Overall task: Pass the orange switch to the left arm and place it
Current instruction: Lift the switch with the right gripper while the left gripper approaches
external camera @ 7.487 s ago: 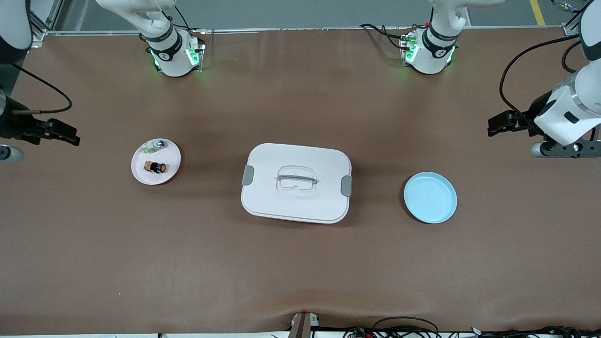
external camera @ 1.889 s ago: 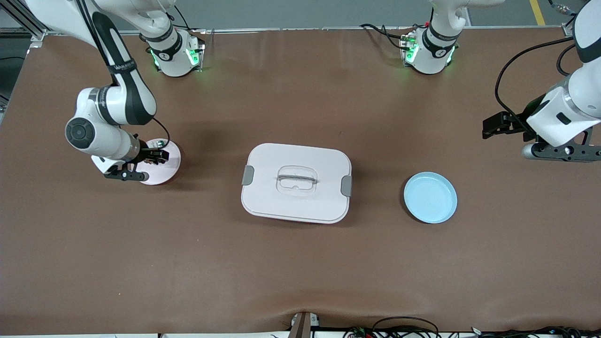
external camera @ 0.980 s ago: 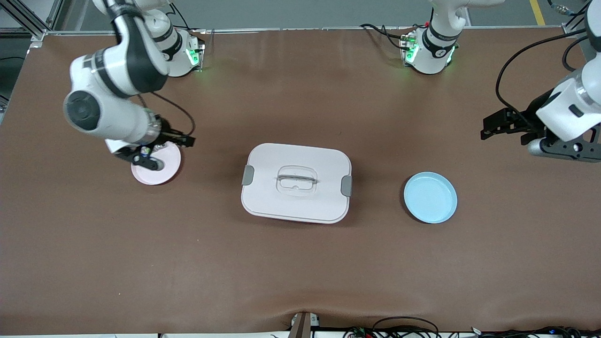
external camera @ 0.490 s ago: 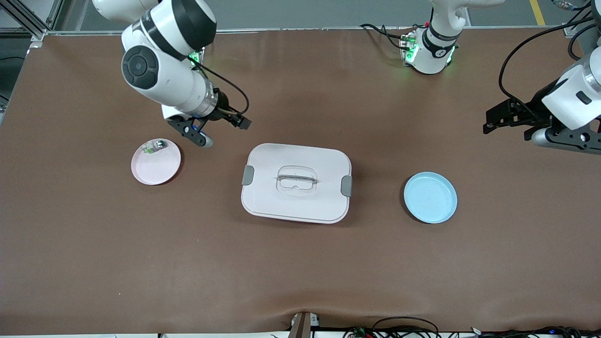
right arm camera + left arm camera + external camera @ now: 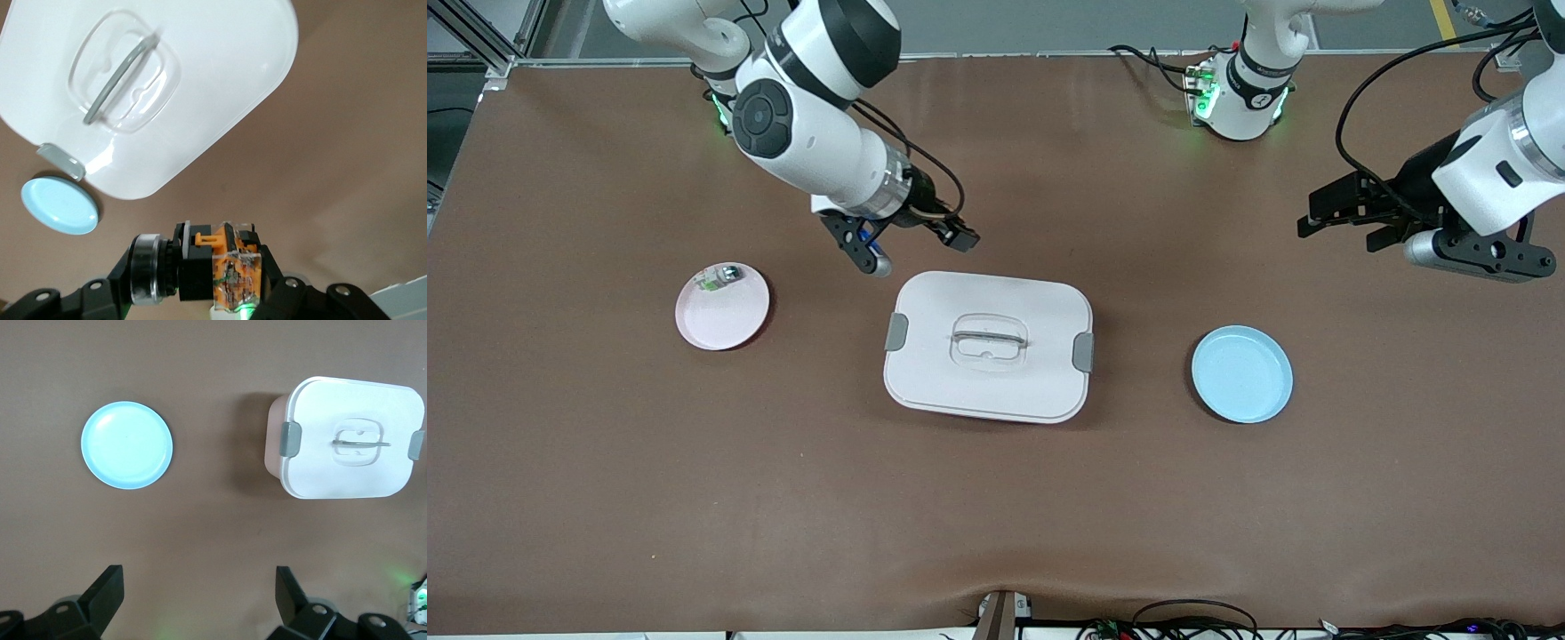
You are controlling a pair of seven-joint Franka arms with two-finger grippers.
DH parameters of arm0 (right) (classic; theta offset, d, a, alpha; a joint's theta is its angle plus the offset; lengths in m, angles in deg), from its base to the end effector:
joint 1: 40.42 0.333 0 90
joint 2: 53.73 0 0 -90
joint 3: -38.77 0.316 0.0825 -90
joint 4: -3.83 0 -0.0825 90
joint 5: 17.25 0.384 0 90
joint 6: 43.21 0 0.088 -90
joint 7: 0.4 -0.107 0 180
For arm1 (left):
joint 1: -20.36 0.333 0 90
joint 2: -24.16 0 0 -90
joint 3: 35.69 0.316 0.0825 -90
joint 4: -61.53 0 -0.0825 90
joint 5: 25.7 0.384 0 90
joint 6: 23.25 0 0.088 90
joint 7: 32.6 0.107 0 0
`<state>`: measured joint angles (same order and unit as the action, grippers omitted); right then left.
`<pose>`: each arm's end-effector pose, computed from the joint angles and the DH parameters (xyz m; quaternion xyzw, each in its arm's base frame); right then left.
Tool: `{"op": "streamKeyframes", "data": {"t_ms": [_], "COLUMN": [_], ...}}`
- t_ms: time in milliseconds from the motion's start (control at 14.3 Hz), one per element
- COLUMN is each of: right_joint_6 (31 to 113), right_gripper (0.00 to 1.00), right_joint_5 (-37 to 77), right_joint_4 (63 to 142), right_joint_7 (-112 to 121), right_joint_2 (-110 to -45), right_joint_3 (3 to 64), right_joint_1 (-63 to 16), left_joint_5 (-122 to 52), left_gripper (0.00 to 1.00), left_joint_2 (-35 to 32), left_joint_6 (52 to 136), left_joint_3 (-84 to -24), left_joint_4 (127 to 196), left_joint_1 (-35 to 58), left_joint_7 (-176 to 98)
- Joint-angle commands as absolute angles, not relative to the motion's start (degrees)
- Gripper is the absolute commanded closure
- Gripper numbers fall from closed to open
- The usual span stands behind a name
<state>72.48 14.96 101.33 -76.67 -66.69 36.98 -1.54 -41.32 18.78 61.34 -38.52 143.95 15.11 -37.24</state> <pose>0.4912 0.4122 0.4752 -0.8688 0.4240 0.1862 0.1753 0.5642 -0.1098 0.6297 0.9893 -0.0387 -0.0428 0.1340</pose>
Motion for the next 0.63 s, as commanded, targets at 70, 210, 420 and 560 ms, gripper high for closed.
{"op": "streamKeyframes", "data": {"t_ms": [70, 210, 420, 560], "right_joint_6": [77.18, 81.05, 85.01, 87.04], "right_gripper": [0.9, 0.9, 0.9, 0.9], "right_joint_5": [18.26, 21.14, 26.07, 30.36], "right_joint_4": [96.38, 96.29, 96.12, 95.77], "right_joint_7": [-82.74, -83.46, -84.86, -85.22], "right_joint_2": [-70.34, -71.13, -72.01, -72.45], "right_joint_3": [36.22, 36.22, 36.22, 36.22], "right_joint_1": [0.71, 2.29, 2.82, 3.26], "left_joint_5": [-42.4, -43.71, -46.97, -51.17], "left_gripper": [0.0, 0.0, 0.0, 0.0], "left_joint_2": [20.46, 25.1, 32.22, 34.96], "left_joint_6": [60.59, 61.81, 66.63, 71.3], "left_joint_3": [-41.83, -42.19, -42.19, -42.19], "left_joint_4": [146.68, 152.55, 160.46, 166.53], "left_joint_1": [15.35, 15.79, 16.23, 16.23], "left_joint_7": [-41.55, -40.69, -35.96, -29.82]}}
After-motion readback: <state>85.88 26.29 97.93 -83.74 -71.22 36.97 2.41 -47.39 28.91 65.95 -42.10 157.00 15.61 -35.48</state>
